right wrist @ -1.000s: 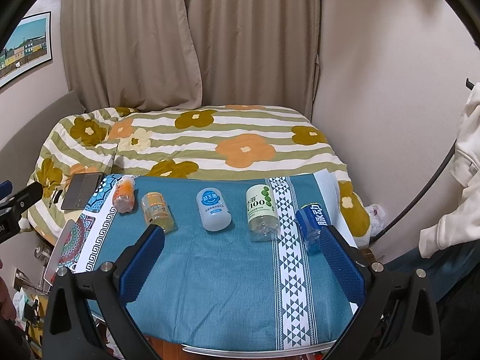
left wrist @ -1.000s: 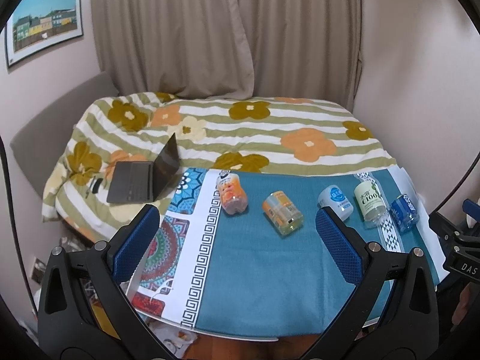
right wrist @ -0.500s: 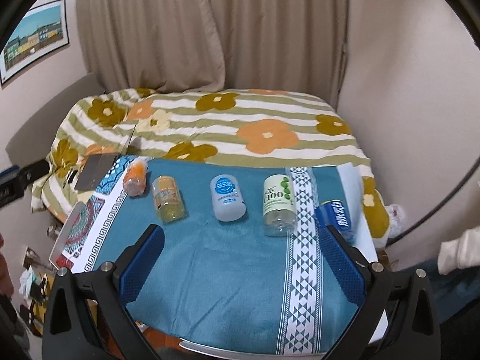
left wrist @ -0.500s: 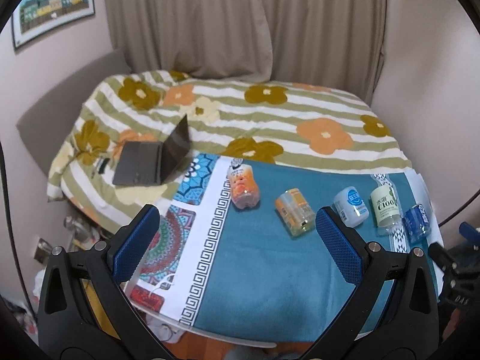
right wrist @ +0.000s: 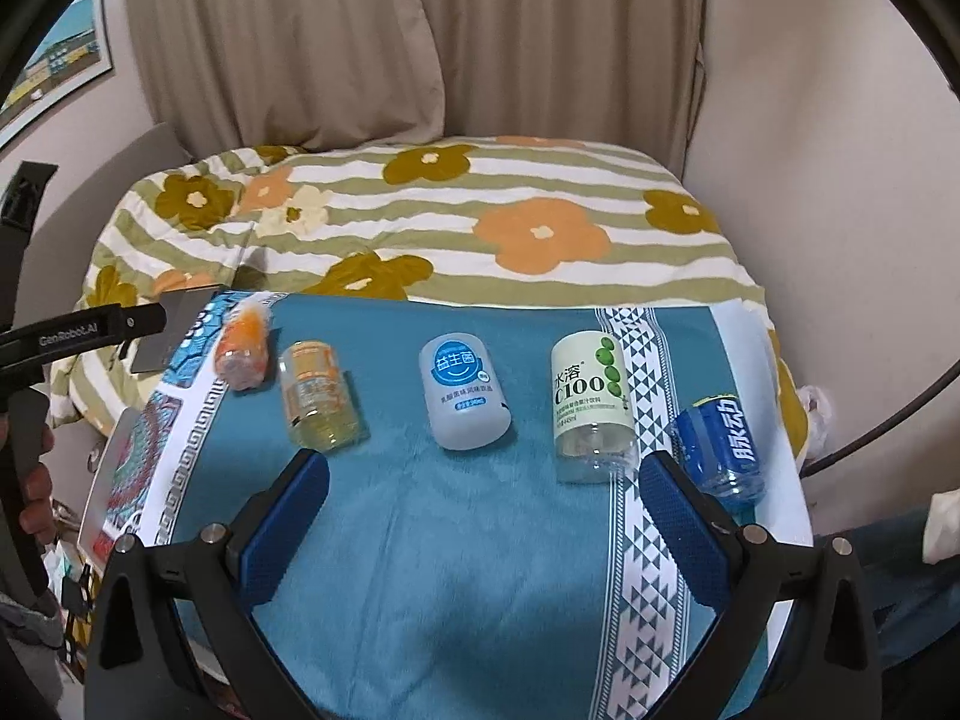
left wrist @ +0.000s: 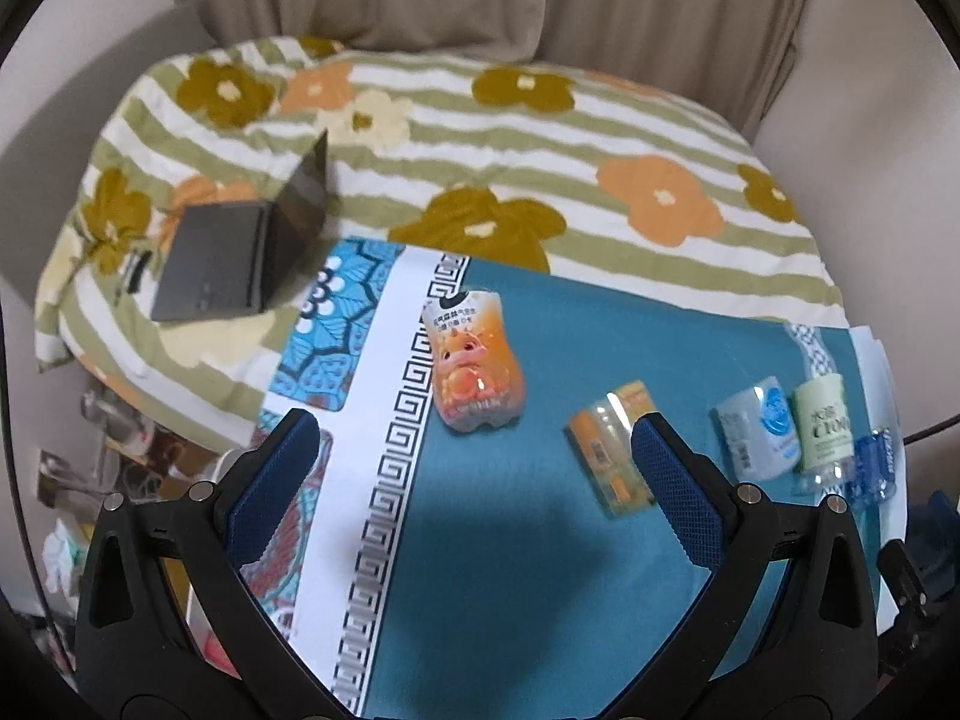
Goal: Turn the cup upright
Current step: 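Move the left gripper toward the orange printed cup lying on its side, then close the left gripper on the orange cup and lift it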
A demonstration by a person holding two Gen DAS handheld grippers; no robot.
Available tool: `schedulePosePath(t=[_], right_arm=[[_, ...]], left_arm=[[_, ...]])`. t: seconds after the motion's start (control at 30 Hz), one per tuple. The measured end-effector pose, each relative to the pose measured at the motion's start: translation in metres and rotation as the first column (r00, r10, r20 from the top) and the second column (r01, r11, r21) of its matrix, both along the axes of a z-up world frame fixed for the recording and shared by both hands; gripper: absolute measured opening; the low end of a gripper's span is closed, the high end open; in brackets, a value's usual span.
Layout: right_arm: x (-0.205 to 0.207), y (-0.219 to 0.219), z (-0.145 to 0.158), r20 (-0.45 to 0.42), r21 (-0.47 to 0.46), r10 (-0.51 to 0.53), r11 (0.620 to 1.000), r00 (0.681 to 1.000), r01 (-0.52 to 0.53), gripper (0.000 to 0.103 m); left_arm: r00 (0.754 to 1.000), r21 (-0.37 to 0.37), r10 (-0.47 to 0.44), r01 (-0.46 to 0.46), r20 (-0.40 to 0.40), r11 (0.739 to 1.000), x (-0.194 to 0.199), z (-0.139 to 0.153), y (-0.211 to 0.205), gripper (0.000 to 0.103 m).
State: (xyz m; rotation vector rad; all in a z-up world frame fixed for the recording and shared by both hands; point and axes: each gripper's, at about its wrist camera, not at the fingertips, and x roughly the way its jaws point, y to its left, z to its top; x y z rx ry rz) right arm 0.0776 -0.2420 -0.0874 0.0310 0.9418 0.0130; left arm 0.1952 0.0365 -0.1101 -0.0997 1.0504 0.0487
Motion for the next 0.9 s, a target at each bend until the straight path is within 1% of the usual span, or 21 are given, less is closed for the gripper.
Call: schedulePosePath(t=[0.13, 0.33, 0.37, 0.4, 0.47, 0.57, 0.67, 0.7, 0.73, 0.9], right_arm=[[0.021, 0.003, -0.010, -0.028, 0.003, -0.030, 1.000, 0.999, 0.030, 0.103], [0.048, 0.016, -0.023, -0.072, -0.002, -0.055, 0.999, 0.996, 0.055, 0.103], [0.052, 0.017, -0.025, -0.077, -0.003, -0.058, 0.998, 0.995, 0.058, 0.103], [0.055, 0.018, -0.026, -0.081, -0.004, -0.061, 0.998, 0.995, 0.061, 0.103], [0.061, 0.021, -0.030, -0.091, -0.006, -0.068, 0.998, 0.993, 0.068, 0.103], [0.069, 0.024, -0.036, -0.108, -0.012, -0.079, 0.997, 0.991, 0.078, 0.103], [0.075, 0.026, -0.041, -0.123, -0.012, -0.087, 0.996, 0.989, 0.086, 0.103], [0.078, 0.026, -0.043, -0.129, -0.009, -0.091, 0.996, 0.988, 0.090, 0.103], [0.080, 0.026, -0.044, -0.132, -0.008, -0.092, 0.996, 0.987, 0.092, 0.103], [0.087, 0.029, -0.047, -0.139, -0.008, -0.096, 0.995, 0.986, 0.096, 0.103]], left_arm=[[0.998, -0.011, -0.008, 0.007, -0.058, 1.000, 0.028, -0.025, 0.007, 0.103], [0.987, -0.053, -0.022, 0.014, -0.156, 0.999, 0.070, -0.064, 0.013, 0.101], [0.986, -0.055, -0.025, 0.016, -0.167, 0.998, 0.072, -0.068, 0.013, 0.099], [0.982, -0.060, -0.031, 0.020, -0.185, 0.998, 0.077, -0.074, 0.013, 0.093], [0.976, -0.064, -0.039, 0.026, -0.213, 0.998, 0.085, -0.084, 0.012, 0.092], [0.966, -0.080, -0.050, 0.031, -0.252, 0.996, 0.094, -0.098, 0.012, 0.085], [0.958, -0.093, -0.063, 0.038, -0.280, 0.995, 0.097, -0.106, 0.010, 0.082], [0.955, -0.095, -0.068, 0.043, -0.288, 0.995, 0.098, -0.109, 0.009, 0.078], [0.953, -0.095, -0.072, 0.046, -0.294, 0.994, 0.099, -0.111, 0.009, 0.069], [0.950, -0.119, -0.089, 0.056, -0.299, 0.991, 0.100, -0.114, 0.010, 0.067]])
